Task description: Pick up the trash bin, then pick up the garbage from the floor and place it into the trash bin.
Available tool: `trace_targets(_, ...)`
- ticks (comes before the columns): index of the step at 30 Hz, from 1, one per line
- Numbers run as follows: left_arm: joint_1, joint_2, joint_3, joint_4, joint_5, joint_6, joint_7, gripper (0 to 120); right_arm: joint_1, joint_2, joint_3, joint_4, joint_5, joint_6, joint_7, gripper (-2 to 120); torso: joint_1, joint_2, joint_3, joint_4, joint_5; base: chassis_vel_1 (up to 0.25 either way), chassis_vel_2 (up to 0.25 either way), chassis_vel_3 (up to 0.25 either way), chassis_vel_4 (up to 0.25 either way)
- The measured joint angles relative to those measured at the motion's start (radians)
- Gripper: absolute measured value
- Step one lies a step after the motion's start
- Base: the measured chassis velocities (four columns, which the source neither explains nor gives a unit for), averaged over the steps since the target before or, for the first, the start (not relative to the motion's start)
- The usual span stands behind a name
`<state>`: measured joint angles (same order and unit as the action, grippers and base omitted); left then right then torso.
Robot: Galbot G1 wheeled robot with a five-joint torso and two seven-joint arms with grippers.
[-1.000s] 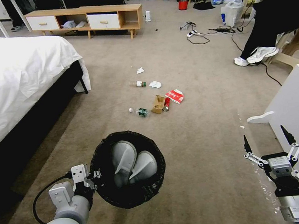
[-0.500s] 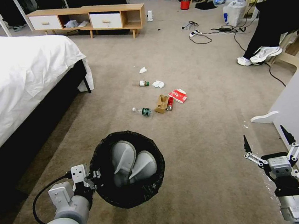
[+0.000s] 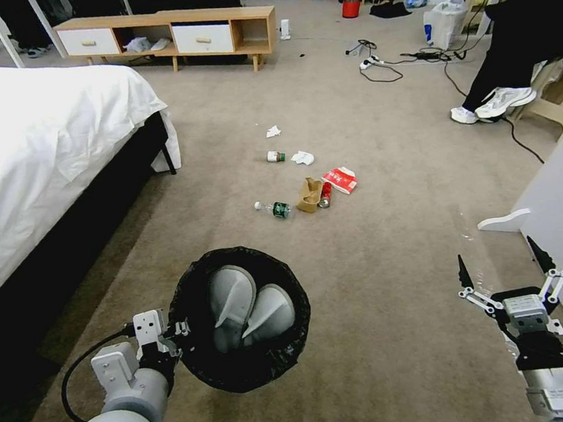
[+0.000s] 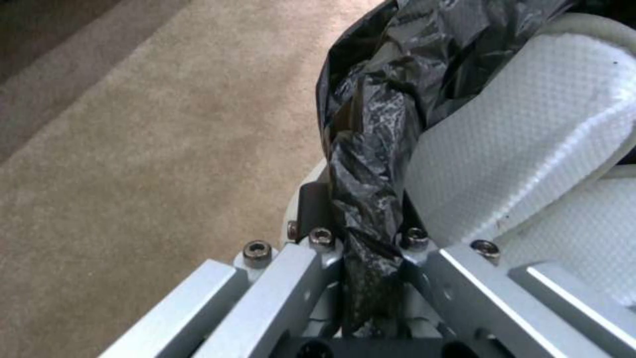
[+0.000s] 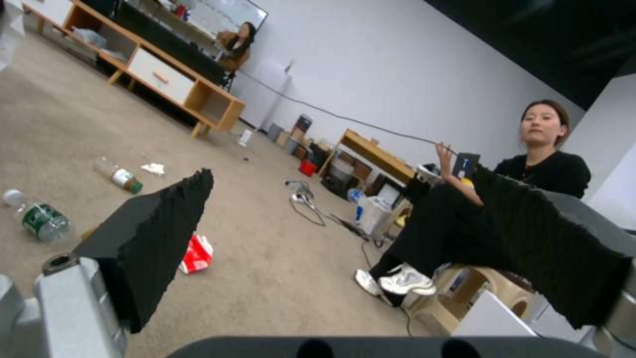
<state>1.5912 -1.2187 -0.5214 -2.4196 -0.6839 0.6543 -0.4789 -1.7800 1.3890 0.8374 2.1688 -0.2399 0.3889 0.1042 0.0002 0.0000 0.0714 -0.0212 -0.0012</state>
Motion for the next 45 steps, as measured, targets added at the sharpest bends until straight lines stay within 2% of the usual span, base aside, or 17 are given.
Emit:
trace_targets(34, 0.003, -0.008, 0.006, 0.007, 0.007, 0.002, -0.001, 2, -0.002, 0.003, -0.011, 0.004, 0.02, -0.008, -0.008, 100, 0.0, 0.0, 0.0, 0.0, 0.0002, 0.0, 0.0, 0.0, 0.0)
trace_targets(45, 0.005, -0.006, 0.002, 0.004, 0.006, 0.002, -0.002, 2, 0.002, 0.001, 0.001, 0.004, 0.024, -0.007, -0.007, 100, 0.0, 0.0, 0.0, 0.0001, 0.0001, -0.099, 0.089, 0.102, -0.103)
